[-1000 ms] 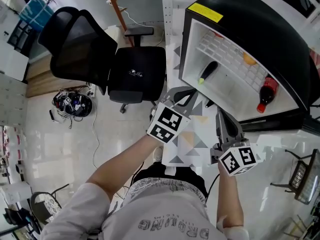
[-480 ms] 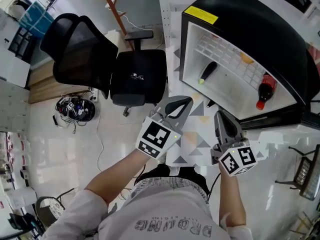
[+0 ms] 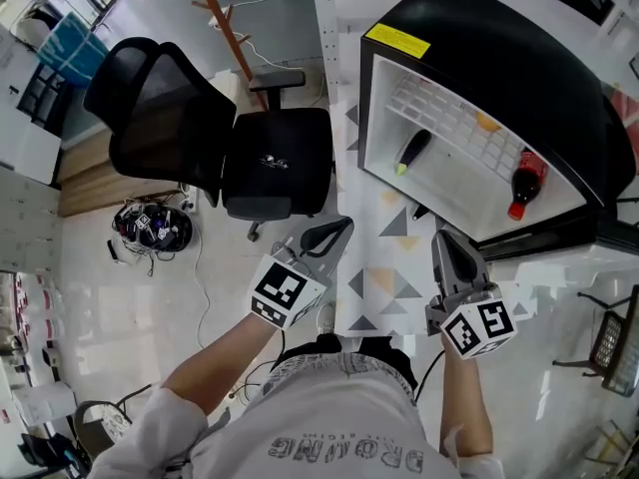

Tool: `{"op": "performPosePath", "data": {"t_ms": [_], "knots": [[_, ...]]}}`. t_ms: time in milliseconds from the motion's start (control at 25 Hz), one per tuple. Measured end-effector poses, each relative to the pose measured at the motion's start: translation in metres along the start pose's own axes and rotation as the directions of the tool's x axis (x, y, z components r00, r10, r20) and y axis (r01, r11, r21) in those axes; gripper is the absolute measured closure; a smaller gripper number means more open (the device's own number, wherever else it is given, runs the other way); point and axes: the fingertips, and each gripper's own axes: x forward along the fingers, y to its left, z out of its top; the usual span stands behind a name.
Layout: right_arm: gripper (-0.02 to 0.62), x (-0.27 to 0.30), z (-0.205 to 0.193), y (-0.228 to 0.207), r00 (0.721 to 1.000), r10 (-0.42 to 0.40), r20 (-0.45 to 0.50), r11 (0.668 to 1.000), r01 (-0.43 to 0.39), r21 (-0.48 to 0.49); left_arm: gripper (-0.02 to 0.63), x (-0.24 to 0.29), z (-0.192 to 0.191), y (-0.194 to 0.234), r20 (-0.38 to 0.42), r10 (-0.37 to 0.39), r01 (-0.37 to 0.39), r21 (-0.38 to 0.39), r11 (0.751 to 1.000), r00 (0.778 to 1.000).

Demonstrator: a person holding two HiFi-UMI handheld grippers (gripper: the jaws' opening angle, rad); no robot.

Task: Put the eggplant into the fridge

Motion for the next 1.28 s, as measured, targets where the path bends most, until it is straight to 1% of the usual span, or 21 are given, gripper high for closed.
{"op": "performPosePath", "data": {"t_ms": [280, 520, 680, 840, 1280], "knots": [[0.592, -0.003, 0.000, 0.008, 1.000, 0.003, 0.007, 1.000, -0.002, -0.009, 0.598, -0.022, -0.006, 0.012, 0.022, 0.004, -0.004, -0.019, 1.000, 1.000], [0.592, -0.003, 0.002, 0.015, 1.000, 0.014, 0.009, 1.000, -0.014, -0.012, 0.598, -0.031, -0.004, 0.014, 0.055, -0.006, 0.008, -0.035, 0.999, 0.998], [0.592, -0.002, 0.001, 0.015, 1.000, 0.018, 0.005, 1.000, -0.018, -0.010, 0.598, -0.031, -0.003, 0.013, 0.054, -0.009, 0.011, -0.033, 0.999, 0.998], [0.592, 0.001, 0.000, 0.019, 1.000, 0.028, -0.001, 1.000, -0.028, -0.001, 0.598, -0.028, 0.000, 0.012, 0.066, -0.011, 0.014, -0.047, 0.999, 0.998], [0.593, 0.003, 0.005, 0.024, 0.999, 0.047, -0.003, 0.999, -0.047, -0.007, 0.598, -0.017, 0.016, 0.002, 0.101, -0.043, 0.048, -0.044, 0.998, 0.994]]}}
